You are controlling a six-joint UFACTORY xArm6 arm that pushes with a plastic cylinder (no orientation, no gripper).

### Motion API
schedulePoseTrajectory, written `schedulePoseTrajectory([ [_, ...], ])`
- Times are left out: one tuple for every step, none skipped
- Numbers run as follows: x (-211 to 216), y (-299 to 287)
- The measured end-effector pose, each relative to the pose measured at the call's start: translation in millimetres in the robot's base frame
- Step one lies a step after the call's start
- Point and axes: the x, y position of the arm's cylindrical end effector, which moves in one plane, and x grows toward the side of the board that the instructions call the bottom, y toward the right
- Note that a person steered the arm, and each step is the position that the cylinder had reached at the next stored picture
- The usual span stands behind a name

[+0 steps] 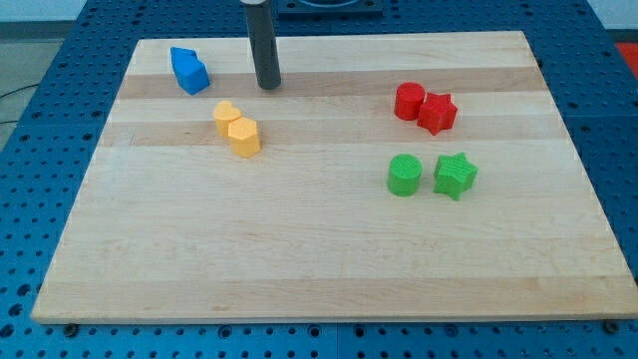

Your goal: Push the yellow hexagon along with the yellow heart into the blue blocks

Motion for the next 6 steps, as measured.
schedulePoseTrajectory([
  [84, 48],
  [178, 36],
  [182, 20],
  [158, 21],
  [129, 2],
  [105, -7],
])
